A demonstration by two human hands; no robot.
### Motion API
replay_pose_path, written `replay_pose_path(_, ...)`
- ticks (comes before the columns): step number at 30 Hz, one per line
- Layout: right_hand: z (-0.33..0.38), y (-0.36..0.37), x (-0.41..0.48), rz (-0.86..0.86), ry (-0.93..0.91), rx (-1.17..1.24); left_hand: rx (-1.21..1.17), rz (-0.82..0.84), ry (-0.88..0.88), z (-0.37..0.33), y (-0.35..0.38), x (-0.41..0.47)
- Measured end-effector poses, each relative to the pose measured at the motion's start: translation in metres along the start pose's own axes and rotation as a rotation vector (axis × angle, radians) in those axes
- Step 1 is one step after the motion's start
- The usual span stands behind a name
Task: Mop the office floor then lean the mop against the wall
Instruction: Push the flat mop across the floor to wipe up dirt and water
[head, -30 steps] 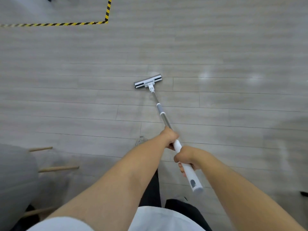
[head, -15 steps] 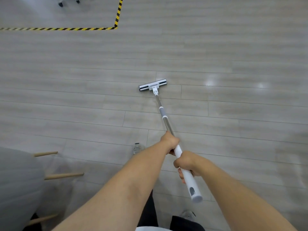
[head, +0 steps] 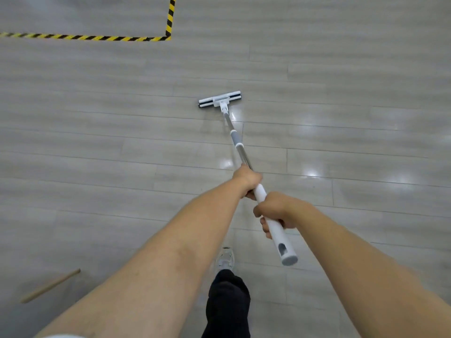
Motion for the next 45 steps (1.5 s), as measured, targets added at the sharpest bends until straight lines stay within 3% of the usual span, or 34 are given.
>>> replay_pose_path(8, 0.128, -0.001, 0.026, -0.001, -0.028, 0.021, 0.046, -0.002, 0.011, -0.047, -0.086, 0.08)
replay_pose_path(16, 0.103, 0.055, 0.041, 0.049, -0.011, 0.038, 0.118, 0.012, 0.007, 0.007, -0.097, 0.061)
replay_pose_path(24, -0.024, 0.112, 0.005, 0.077, 0.046, 0.006, 0.064, 0.012, -0.017, 0.08, -0.053, -0.058)
replay_pose_path(35, -0.29, 0.143, -0.089, 0.028, 0.06, -0.055, -0.09, 0.004, -0.085, 0.169, 0.096, -0.291)
replay_pose_path(40, -0.404, 0.136, -0.104, 0.007, 0.135, -0.131, -0.13, 0.021, -0.137, 0.204, 0.177, -0.372)
replay_pose_path(45, -0.451, 0.103, -0.107, 0.004, 0.167, -0.148, -0.148, 0.015, -0.167, 0.204, 0.226, -0.39)
Point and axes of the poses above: each hand's wrist, its own x-axis towards the middle knuckle, its own y-axis out of the palm, z = x × y, the point moved 3 cm from there along x, towards the middle knuckle, and after that the axes turned 12 degrees about y, right-handed, at the moved point
